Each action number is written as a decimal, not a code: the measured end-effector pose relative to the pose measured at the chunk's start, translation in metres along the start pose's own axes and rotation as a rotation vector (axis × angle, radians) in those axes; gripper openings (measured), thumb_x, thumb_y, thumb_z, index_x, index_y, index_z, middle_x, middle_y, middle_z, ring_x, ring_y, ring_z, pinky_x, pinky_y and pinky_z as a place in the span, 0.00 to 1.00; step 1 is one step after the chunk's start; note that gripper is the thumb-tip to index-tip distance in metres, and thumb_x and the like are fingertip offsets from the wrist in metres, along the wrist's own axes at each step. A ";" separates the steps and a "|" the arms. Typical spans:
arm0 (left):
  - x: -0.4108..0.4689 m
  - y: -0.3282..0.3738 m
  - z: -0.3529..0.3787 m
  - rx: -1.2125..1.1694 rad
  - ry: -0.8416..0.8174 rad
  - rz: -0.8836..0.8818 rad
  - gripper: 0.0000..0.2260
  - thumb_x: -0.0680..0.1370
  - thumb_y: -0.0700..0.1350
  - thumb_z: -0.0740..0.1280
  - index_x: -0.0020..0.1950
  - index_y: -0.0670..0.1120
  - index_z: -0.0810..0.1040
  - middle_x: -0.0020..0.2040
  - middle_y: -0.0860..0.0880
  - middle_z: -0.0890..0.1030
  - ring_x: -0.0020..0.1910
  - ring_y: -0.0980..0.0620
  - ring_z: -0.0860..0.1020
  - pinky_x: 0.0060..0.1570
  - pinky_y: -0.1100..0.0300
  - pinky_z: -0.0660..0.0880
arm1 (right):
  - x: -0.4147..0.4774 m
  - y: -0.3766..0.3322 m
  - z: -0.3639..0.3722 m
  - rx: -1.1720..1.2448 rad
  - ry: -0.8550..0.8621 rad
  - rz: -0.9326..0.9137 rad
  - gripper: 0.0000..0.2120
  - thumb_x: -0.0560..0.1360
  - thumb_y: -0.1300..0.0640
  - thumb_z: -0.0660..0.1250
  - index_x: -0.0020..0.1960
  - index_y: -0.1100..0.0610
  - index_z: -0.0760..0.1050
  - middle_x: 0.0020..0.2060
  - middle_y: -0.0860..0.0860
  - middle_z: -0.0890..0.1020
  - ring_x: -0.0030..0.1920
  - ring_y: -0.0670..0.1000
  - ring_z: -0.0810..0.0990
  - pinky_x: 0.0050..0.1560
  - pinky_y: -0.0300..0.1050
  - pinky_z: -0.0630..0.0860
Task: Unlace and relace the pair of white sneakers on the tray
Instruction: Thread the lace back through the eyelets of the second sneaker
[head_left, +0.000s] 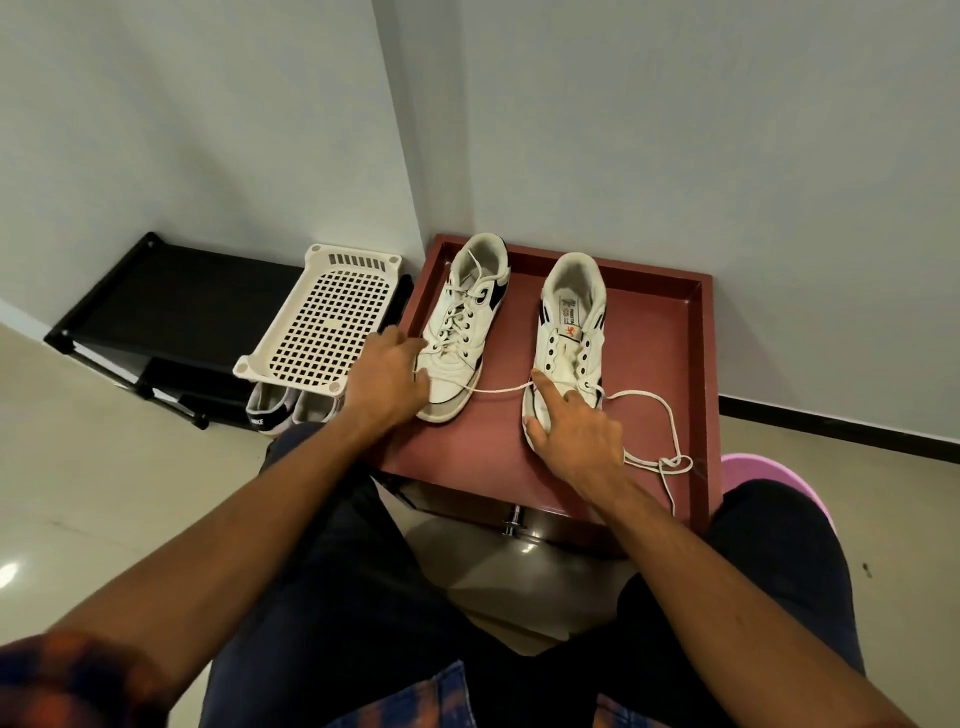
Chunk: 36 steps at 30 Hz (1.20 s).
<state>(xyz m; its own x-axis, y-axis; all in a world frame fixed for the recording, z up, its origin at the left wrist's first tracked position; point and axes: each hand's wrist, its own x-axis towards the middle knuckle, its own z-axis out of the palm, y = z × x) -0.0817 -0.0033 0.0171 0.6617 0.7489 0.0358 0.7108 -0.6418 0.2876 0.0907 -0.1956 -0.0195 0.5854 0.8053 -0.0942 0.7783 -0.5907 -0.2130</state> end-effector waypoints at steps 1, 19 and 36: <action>0.001 0.012 0.005 -0.020 -0.008 0.046 0.20 0.74 0.45 0.67 0.66 0.45 0.78 0.58 0.43 0.77 0.59 0.42 0.73 0.51 0.45 0.78 | 0.000 -0.001 0.000 -0.001 0.002 0.001 0.31 0.81 0.39 0.57 0.81 0.40 0.52 0.59 0.55 0.79 0.53 0.60 0.82 0.48 0.54 0.78; 0.013 0.036 0.014 -0.344 -0.292 0.080 0.09 0.80 0.48 0.68 0.46 0.47 0.86 0.38 0.53 0.84 0.39 0.54 0.80 0.43 0.59 0.74 | 0.001 0.004 -0.005 0.095 -0.036 0.014 0.31 0.80 0.38 0.61 0.80 0.39 0.55 0.60 0.53 0.80 0.56 0.60 0.81 0.51 0.55 0.77; 0.010 0.059 0.022 -0.308 -0.230 0.165 0.18 0.78 0.48 0.68 0.67 0.46 0.77 0.60 0.46 0.80 0.58 0.49 0.79 0.58 0.56 0.74 | 0.003 0.004 -0.003 0.073 -0.010 -0.013 0.32 0.79 0.38 0.60 0.80 0.39 0.55 0.60 0.53 0.81 0.58 0.60 0.81 0.54 0.56 0.77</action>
<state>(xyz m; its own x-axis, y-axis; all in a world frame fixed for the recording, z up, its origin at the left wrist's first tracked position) -0.0278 -0.0374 0.0135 0.8218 0.5611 -0.0990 0.5089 -0.6448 0.5703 0.0962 -0.1952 -0.0177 0.5728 0.8135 -0.1008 0.7668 -0.5752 -0.2847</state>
